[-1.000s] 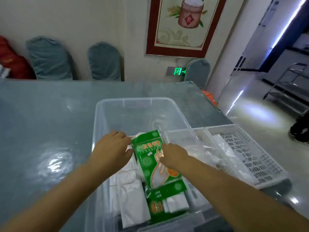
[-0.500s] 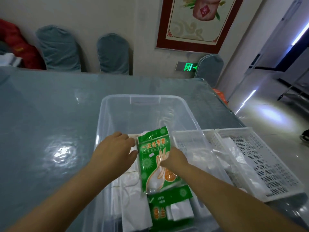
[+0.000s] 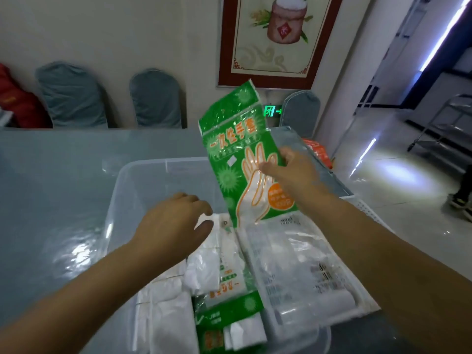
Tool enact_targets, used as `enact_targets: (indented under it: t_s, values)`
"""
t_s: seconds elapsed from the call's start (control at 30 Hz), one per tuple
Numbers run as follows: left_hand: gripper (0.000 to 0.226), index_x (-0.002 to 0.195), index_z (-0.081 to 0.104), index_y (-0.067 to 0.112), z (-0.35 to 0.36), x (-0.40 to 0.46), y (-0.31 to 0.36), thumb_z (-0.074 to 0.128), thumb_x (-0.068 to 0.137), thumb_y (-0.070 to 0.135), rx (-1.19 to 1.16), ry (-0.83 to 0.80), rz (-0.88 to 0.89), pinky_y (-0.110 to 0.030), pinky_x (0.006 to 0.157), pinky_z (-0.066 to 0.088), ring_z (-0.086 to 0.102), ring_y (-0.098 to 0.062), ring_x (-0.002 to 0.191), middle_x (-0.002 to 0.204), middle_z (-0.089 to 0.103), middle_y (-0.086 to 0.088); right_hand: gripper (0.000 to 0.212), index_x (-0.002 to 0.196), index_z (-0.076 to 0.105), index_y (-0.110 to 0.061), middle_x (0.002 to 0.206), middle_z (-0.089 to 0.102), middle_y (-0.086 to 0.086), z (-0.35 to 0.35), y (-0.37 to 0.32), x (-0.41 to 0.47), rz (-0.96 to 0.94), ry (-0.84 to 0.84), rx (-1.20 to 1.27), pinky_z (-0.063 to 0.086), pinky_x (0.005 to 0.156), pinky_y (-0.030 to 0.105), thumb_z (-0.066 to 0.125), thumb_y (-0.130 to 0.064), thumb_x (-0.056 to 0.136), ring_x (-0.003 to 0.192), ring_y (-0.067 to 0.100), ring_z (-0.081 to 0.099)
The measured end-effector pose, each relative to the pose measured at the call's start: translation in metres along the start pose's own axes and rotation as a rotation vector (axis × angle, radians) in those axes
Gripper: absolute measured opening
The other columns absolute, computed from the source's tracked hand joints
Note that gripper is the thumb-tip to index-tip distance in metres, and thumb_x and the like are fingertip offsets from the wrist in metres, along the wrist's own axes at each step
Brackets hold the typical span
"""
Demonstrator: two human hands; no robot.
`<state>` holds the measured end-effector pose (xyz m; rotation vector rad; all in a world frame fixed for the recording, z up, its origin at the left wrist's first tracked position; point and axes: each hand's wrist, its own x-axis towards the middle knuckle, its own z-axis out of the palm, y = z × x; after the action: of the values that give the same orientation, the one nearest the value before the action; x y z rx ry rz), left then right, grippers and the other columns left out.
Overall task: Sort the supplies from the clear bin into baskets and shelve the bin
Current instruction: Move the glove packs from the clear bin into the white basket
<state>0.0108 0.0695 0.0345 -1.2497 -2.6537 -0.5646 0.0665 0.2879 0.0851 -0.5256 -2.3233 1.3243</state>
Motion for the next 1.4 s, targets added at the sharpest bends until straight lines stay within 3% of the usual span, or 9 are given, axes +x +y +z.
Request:
enact_targets:
  t_s: [0.2, 0.33, 0.5, 0.7, 0.93, 1.1, 1.2, 1.3, 1.4]
  values:
    - [0.024, 0.105, 0.064, 0.028, 0.016, 0.053, 0.067, 0.052, 0.085, 0.035, -0.037, 0.099, 0.031, -0.033, 0.077, 0.047, 0.054, -0.017, 0.101, 0.103, 0.066, 0.008, 0.009, 0.083, 0.065, -0.025, 0.081, 0.071, -0.003, -0.075, 0.043, 0.039, -0.119, 0.116, 0.046, 0.054, 0.067, 0.030, 0.067, -0.016, 0.083, 0.070, 0.012, 0.067]
    - [0.022, 0.103, 0.063, 0.029, 0.049, 0.091, 0.109, 0.050, 0.086, 0.036, -0.042, 0.073, 0.007, -0.032, 0.077, 0.045, 0.054, -0.018, 0.101, 0.104, 0.065, 0.007, 0.009, 0.088, 0.067, -0.015, 0.086, 0.071, 0.008, -0.103, 0.112, 0.070, -0.132, 0.083, -0.099, 0.054, 0.075, 0.046, 0.069, -0.018, 0.080, 0.080, 0.027, 0.066]
    - [0.025, 0.104, 0.064, 0.027, 0.086, 0.134, 0.137, 0.048, 0.087, 0.034, 0.007, 0.034, -0.129, -0.032, 0.076, 0.046, 0.055, -0.019, 0.098, 0.104, 0.066, 0.004, 0.019, 0.067, 0.057, -0.016, 0.059, 0.056, -0.001, -0.109, 0.194, 0.097, -0.183, -0.065, -0.375, 0.043, 0.057, 0.035, 0.067, -0.026, 0.080, 0.061, 0.025, 0.056]
    - [0.020, 0.097, 0.070, 0.021, 0.092, 0.140, 0.132, 0.057, 0.083, 0.028, 0.112, 0.079, -0.270, -0.036, 0.083, 0.044, 0.056, -0.024, 0.098, 0.095, 0.072, -0.003, 0.017, 0.074, 0.056, -0.025, 0.068, 0.057, -0.005, -0.088, 0.238, 0.123, -0.276, -0.317, -0.633, 0.030, 0.048, 0.025, 0.053, -0.033, 0.088, 0.065, 0.020, 0.054]
    - [0.025, 0.108, 0.064, 0.026, 0.104, 0.135, 0.125, 0.053, 0.086, 0.033, 0.142, 0.005, -0.367, -0.033, 0.099, 0.031, 0.047, -0.016, 0.115, 0.114, 0.063, 0.005, 0.017, 0.096, 0.065, -0.024, 0.090, 0.070, 0.003, -0.051, 0.254, 0.141, -0.586, -0.474, -0.848, 0.038, 0.063, 0.030, 0.050, -0.031, 0.090, 0.084, 0.025, 0.062]
    - [0.025, 0.110, 0.063, 0.024, 0.114, 0.133, 0.123, 0.051, 0.088, 0.027, 0.052, 0.020, -0.407, -0.023, 0.086, 0.035, 0.045, -0.011, 0.111, 0.120, 0.053, 0.007, 0.010, 0.084, 0.063, -0.020, 0.089, 0.067, 0.007, -0.040, 0.265, 0.164, -0.422, -0.796, -0.794, 0.036, 0.061, 0.028, 0.056, -0.027, 0.085, 0.086, 0.025, 0.060]
    - [0.023, 0.107, 0.065, 0.022, 0.119, 0.129, 0.121, 0.049, 0.090, 0.024, 0.016, 0.052, -0.412, -0.020, 0.081, 0.033, 0.040, -0.008, 0.114, 0.123, 0.051, 0.007, 0.012, 0.074, 0.061, -0.018, 0.075, 0.060, 0.003, -0.039, 0.269, 0.179, -0.272, -0.965, -0.727, 0.037, 0.061, 0.028, 0.066, -0.026, 0.081, 0.074, 0.021, 0.055]
    - [0.021, 0.103, 0.067, 0.022, 0.123, 0.126, 0.119, 0.050, 0.090, 0.022, -0.012, 0.082, -0.418, -0.019, 0.080, 0.034, 0.041, -0.006, 0.114, 0.123, 0.052, 0.007, 0.026, 0.063, 0.047, -0.024, 0.071, 0.054, -0.001, -0.032, 0.275, 0.182, -0.262, -0.971, -0.788, 0.034, 0.058, 0.028, 0.064, -0.027, 0.082, 0.071, 0.020, 0.051]
    - [0.019, 0.100, 0.067, 0.024, 0.125, 0.125, 0.118, 0.051, 0.090, 0.023, -0.021, 0.102, -0.427, -0.018, 0.079, 0.035, 0.040, -0.003, 0.113, 0.123, 0.051, 0.009, 0.032, 0.057, 0.038, -0.023, 0.075, 0.052, 0.000, -0.024, 0.284, 0.175, -0.419, -0.811, -0.918, 0.031, 0.061, 0.029, 0.058, -0.029, 0.081, 0.072, 0.021, 0.051]
